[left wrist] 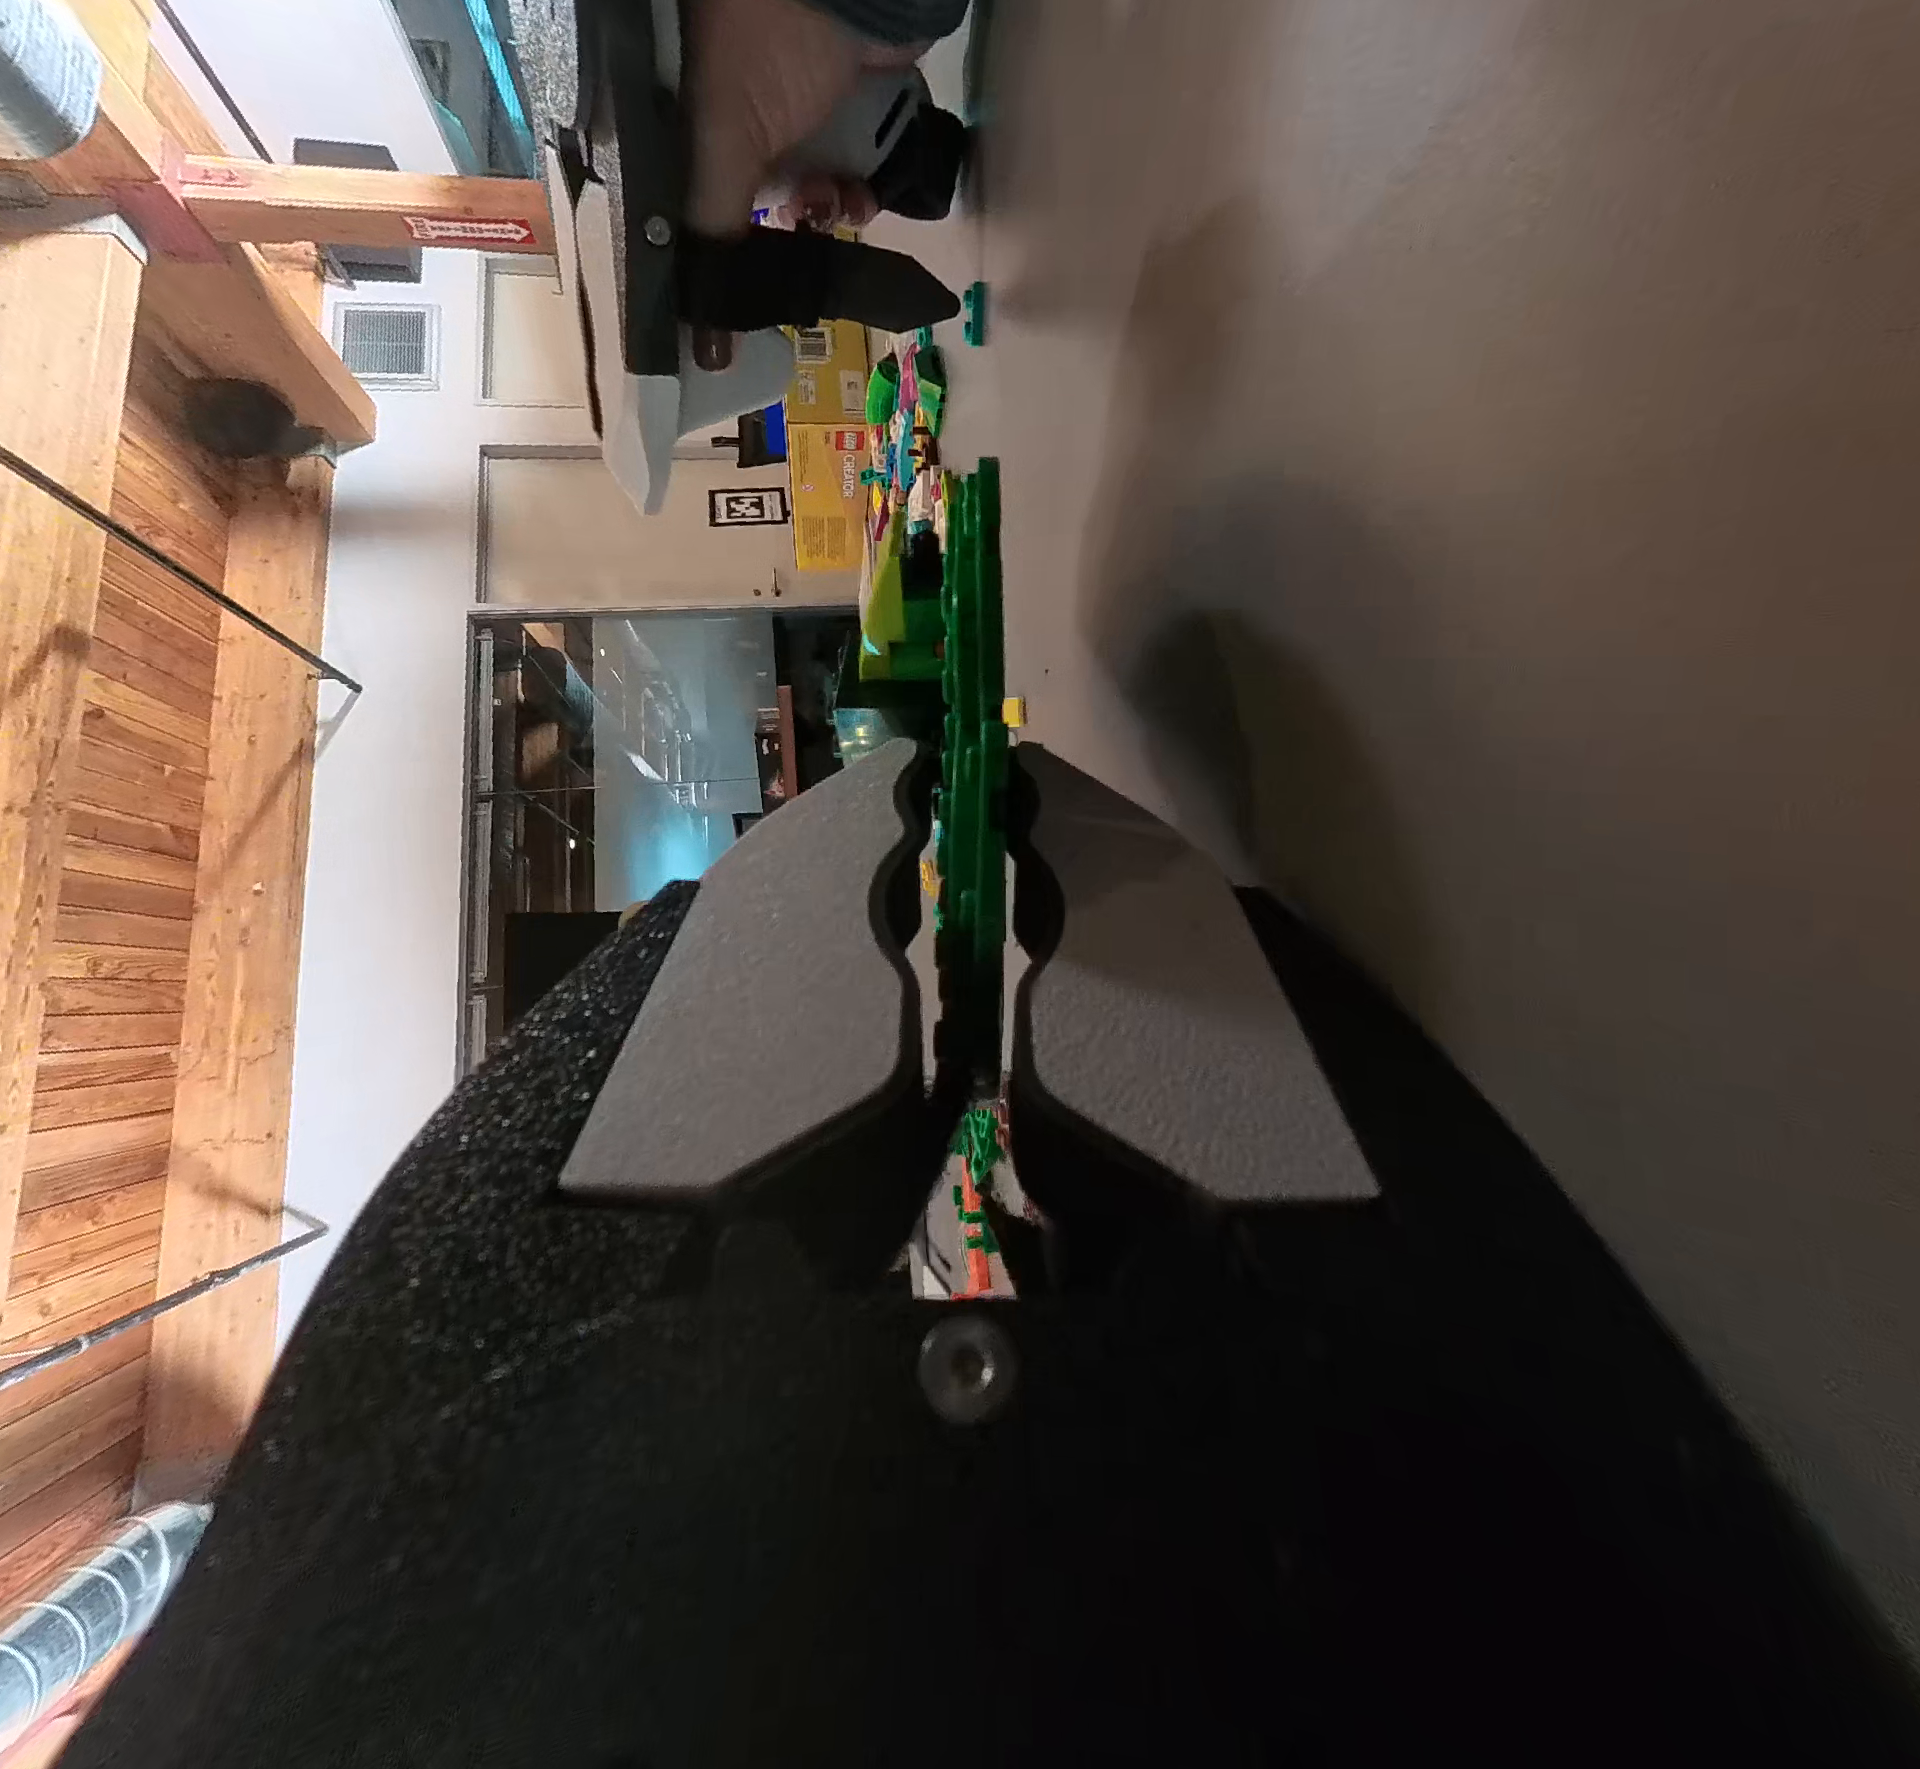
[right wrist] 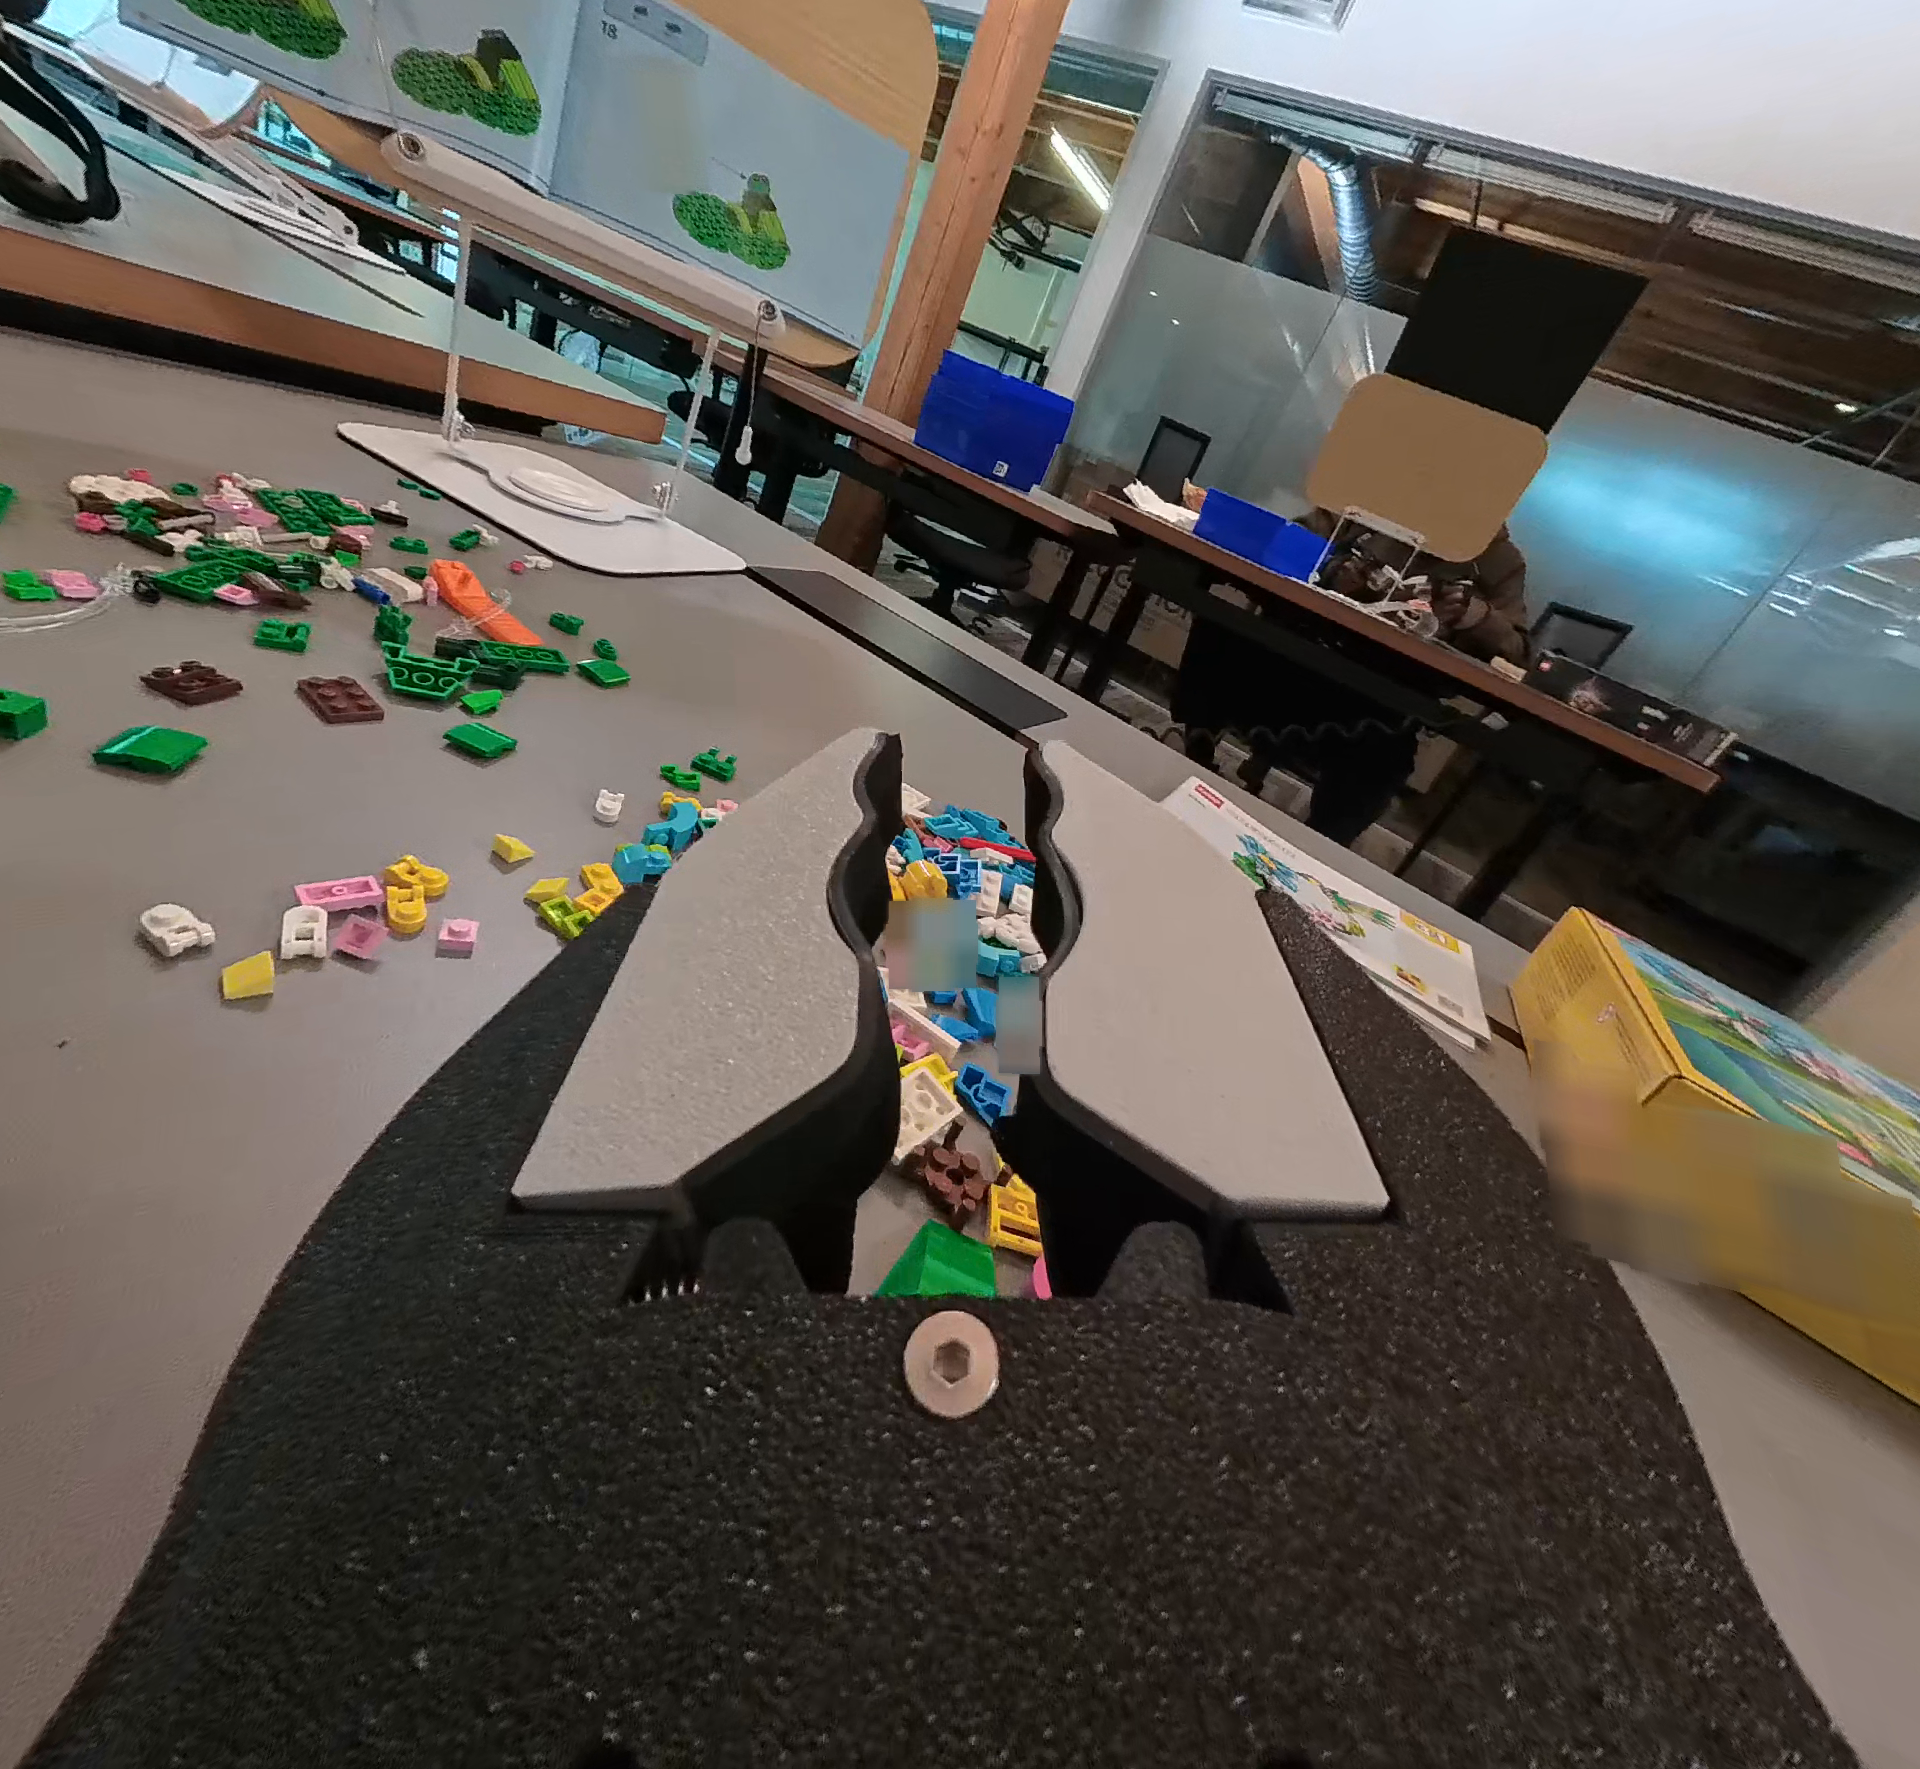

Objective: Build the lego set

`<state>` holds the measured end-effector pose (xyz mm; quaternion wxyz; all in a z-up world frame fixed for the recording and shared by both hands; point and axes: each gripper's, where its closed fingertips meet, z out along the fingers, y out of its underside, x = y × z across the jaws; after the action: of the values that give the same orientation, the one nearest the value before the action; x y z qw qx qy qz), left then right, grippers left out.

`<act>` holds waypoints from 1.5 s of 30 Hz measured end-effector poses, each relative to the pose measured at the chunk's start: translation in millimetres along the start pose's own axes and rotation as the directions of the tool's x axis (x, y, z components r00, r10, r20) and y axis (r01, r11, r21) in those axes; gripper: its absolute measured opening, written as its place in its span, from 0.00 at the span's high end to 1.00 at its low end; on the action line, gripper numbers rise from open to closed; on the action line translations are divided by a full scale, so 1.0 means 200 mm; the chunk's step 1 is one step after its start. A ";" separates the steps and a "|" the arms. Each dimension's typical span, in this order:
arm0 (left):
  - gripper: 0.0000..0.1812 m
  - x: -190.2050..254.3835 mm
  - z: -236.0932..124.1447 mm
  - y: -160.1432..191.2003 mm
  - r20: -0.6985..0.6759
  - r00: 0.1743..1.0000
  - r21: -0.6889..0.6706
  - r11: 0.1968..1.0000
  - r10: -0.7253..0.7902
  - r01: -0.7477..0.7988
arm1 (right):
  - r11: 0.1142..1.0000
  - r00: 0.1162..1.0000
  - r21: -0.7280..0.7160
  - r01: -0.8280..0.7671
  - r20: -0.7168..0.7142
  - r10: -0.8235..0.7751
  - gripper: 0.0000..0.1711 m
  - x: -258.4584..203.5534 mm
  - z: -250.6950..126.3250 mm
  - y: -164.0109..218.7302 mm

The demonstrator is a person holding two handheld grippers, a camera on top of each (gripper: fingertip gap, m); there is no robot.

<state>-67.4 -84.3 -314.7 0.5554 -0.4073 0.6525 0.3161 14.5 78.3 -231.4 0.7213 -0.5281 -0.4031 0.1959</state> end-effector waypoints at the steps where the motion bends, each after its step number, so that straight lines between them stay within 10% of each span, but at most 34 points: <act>1: 0.93 0.00 0.00 0.00 -0.002 1.000 0.000 1.000 -0.003 0.003 | 1.000 1.000 -0.001 0.000 0.000 0.000 0.87 0.00 0.00 0.00; 21: 0.93 -0.01 0.00 0.01 0.011 1.000 -0.014 1.000 0.013 -0.013 | 0.996 0.974 -0.005 0.084 -0.210 -0.083 0.91 0.26 -0.08 0.01; 25: 0.93 -0.01 0.01 0.00 0.004 1.000 -0.010 1.000 0.006 -0.006 | 0.996 0.992 -0.067 0.063 0.115 -0.055 0.94 0.04 -0.03 0.08; 31: 0.93 -0.01 0.01 0.00 0.006 1.000 -0.009 1.000 0.005 -0.005 | 0.914 0.781 -0.345 0.214 0.622 0.052 0.95 -0.33 0.00 0.22; 45: 0.93 -0.01 0.03 0.01 -0.031 0.998 -0.043 0.998 -0.048 0.046 | 0.710 0.588 -0.529 0.465 0.784 0.199 0.91 -0.53 0.16 0.38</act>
<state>-66.7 -77.6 -314.4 0.5434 -0.4392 0.6446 0.3103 -63.4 51.3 -337.4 0.2239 -0.5753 -0.7646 0.1850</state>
